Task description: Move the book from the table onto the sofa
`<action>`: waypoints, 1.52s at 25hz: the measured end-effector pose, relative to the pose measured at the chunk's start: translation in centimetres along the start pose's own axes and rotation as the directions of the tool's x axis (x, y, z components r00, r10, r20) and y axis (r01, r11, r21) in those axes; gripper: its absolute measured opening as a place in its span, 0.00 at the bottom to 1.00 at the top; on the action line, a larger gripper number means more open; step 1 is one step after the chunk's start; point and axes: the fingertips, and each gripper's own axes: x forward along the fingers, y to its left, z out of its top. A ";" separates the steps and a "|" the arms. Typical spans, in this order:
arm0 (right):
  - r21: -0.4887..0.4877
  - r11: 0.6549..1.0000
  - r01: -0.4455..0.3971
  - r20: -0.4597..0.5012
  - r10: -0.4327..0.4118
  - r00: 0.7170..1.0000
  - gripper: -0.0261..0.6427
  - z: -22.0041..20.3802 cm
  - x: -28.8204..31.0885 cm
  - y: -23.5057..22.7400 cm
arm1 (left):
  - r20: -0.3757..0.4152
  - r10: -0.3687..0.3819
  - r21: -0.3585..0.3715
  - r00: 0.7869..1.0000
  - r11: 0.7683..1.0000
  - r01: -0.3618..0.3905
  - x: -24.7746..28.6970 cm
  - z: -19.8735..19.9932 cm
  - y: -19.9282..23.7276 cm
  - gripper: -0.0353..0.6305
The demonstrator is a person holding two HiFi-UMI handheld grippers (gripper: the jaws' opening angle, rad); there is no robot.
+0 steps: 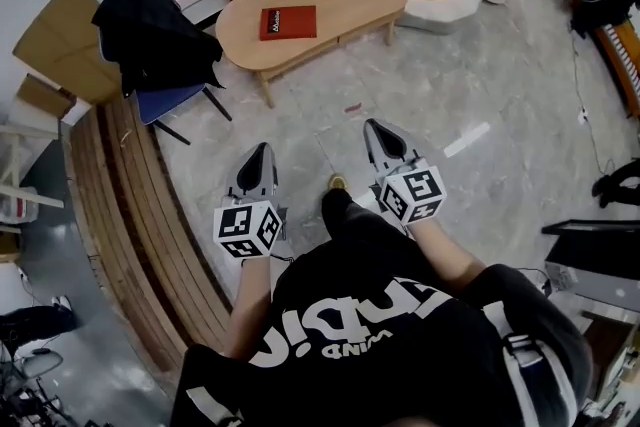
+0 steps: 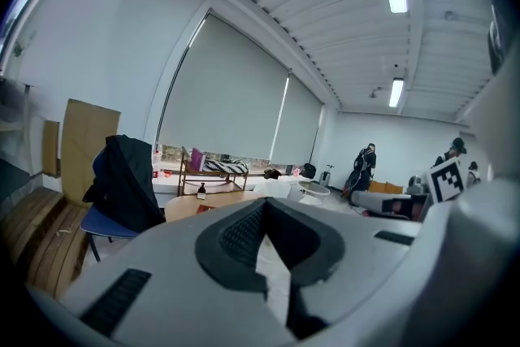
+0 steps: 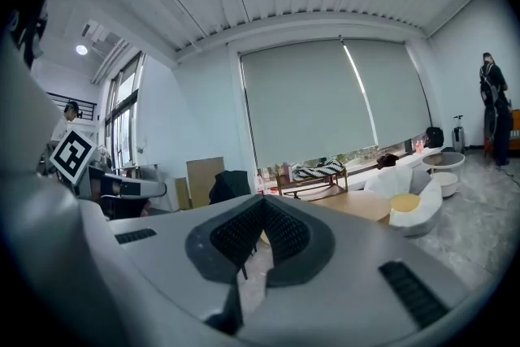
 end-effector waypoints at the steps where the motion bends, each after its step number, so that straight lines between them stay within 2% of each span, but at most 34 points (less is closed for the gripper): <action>1: 0.000 1.000 -0.004 0.001 0.004 1.000 0.04 0.4 0.8 -0.6 | 0.000 0.002 0.000 1.000 1.000 -0.002 1.0 0.5 0.1 0.06; 13: 0.000 0.998 -0.070 -0.016 0.070 0.997 0.04 3.1 9.5 -7.8 | 0.013 0.027 0.017 1.000 1.000 -0.027 12.5 4.7 1.0 0.06; 23: 0.015 0.996 -0.083 -0.018 0.083 0.996 0.04 3.8 14.4 -11.3 | 0.037 0.073 0.022 0.997 0.997 -0.074 17.3 7.0 3.0 0.06; 38: 0.004 0.998 -0.069 -0.035 0.069 0.997 0.04 4.5 23.0 -15.5 | 0.048 0.057 0.005 0.997 0.998 -0.057 26.3 8.9 7.1 0.06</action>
